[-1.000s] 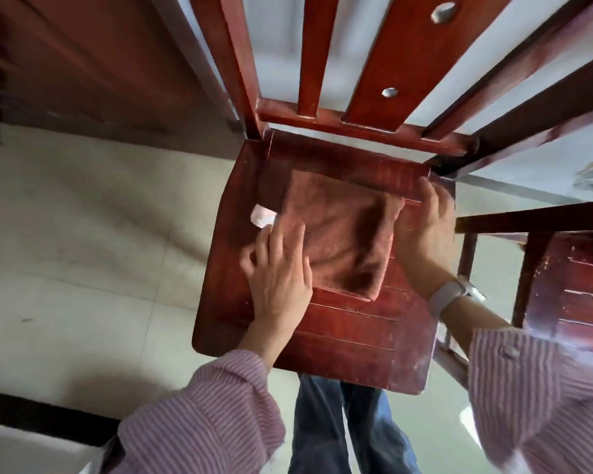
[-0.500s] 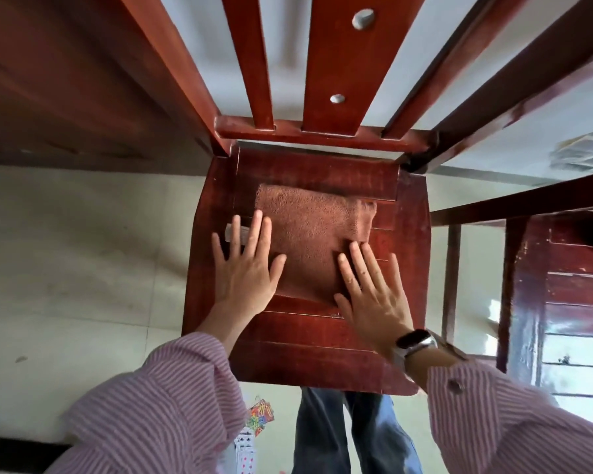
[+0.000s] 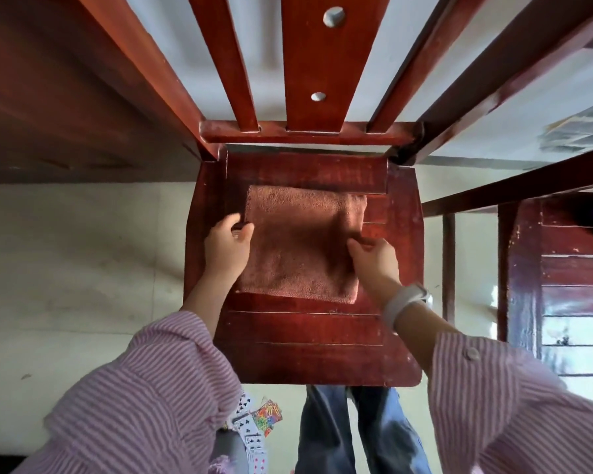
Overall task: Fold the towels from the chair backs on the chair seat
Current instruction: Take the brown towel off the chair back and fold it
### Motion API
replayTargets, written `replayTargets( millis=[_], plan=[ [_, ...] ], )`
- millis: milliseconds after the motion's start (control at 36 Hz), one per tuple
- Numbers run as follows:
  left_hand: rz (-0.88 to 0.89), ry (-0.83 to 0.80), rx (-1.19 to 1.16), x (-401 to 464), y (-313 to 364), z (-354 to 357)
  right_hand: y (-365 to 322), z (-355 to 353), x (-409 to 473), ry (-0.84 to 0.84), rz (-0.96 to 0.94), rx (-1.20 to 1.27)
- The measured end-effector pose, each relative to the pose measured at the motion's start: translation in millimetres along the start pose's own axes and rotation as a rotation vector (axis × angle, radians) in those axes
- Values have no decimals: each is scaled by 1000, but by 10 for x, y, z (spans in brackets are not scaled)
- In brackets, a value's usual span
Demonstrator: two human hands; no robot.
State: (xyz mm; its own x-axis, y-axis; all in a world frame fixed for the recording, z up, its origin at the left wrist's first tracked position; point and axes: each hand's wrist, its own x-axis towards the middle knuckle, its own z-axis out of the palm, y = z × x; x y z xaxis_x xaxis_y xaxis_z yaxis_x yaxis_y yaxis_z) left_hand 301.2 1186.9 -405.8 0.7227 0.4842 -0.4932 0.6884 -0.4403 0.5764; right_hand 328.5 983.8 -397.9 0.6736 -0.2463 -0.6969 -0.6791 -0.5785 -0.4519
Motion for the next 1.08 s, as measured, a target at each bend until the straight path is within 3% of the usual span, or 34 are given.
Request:
replayTargets(
  millis=[278, 389, 528, 667, 833, 1083],
  plan=[
    [-208, -351, -509, -74, 171, -188, -30, -73, -74, -249, 75, 339],
    [-198, -288, -565, -394, 160, -245, 26, -283, -307, -204, -26, 316],
    [-151, -158, -518, -1003, 303, -286, 228, -708, -671, -103, -184, 259],
    [-78, -68, -412, -1786, 723, -208, 522, -1315, -1182, -96, -171, 336],
    [121, -12, -291, -2792, 1352, 115, 1084, -2306, -1764, 75, -223, 476],
    [370, -117, -159, -4771, 2445, 1163, 2636, -4085, -2677, 323, -186, 667]
  ],
)
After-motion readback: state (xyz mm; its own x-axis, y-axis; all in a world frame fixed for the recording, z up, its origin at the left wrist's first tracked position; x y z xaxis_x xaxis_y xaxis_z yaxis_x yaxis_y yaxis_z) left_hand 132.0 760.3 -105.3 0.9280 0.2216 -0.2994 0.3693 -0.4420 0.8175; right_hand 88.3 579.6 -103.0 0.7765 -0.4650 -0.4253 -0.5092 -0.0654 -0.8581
